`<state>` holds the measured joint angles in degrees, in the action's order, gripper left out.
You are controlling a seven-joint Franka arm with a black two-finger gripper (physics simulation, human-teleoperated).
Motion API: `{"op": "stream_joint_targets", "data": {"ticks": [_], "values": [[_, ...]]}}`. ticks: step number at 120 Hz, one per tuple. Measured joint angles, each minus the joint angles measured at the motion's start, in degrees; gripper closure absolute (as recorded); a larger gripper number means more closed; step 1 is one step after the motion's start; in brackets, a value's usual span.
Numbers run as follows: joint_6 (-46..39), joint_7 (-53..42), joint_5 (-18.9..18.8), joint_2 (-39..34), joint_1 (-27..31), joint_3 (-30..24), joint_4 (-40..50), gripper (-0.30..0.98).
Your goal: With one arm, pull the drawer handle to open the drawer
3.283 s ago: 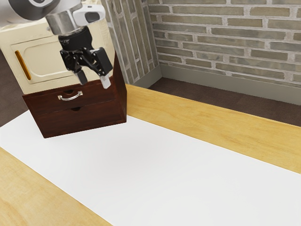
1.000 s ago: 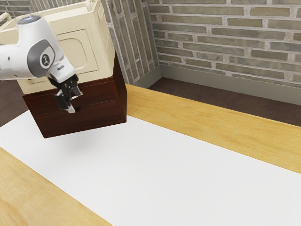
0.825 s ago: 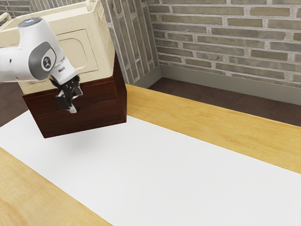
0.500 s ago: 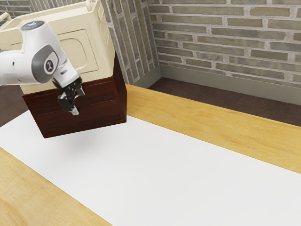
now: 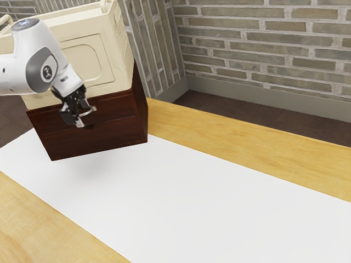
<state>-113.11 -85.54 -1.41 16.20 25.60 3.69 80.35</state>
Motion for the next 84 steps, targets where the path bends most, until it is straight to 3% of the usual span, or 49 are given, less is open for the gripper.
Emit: {"op": "stream_joint_targets", "data": {"ticks": [84], "values": [[1.5,3.9,1.7,-1.0,0.0,1.0,3.4,0.1]]}}
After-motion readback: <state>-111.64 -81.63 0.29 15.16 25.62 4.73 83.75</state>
